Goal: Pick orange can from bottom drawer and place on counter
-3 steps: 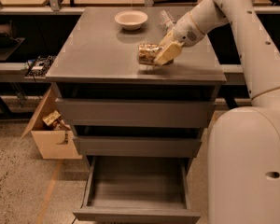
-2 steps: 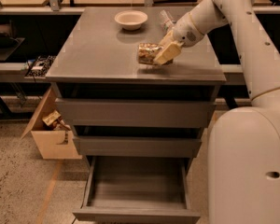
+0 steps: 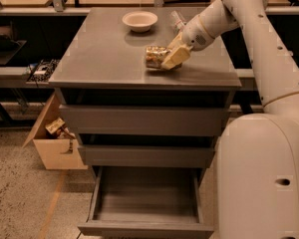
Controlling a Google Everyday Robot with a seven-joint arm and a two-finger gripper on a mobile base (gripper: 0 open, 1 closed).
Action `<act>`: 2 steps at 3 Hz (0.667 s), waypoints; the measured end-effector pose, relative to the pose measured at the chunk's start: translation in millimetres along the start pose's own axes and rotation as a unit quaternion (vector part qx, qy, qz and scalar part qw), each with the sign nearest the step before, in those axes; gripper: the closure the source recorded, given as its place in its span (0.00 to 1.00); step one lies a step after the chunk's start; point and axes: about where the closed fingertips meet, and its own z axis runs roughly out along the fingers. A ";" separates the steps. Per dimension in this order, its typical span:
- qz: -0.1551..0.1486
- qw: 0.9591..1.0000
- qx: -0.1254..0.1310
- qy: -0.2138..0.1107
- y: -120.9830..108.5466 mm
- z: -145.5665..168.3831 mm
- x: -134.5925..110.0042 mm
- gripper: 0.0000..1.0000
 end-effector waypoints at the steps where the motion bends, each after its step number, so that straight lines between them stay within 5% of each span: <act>1: 0.002 1.000 0.000 -0.003 -7.0 5.3 1.4 0.12; 2: 0.004 1.000 0.001 -0.007 -15.2 10.2 3.4 0.00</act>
Offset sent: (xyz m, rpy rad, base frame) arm 0.0398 -0.0150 0.0007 0.0098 0.0213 0.0050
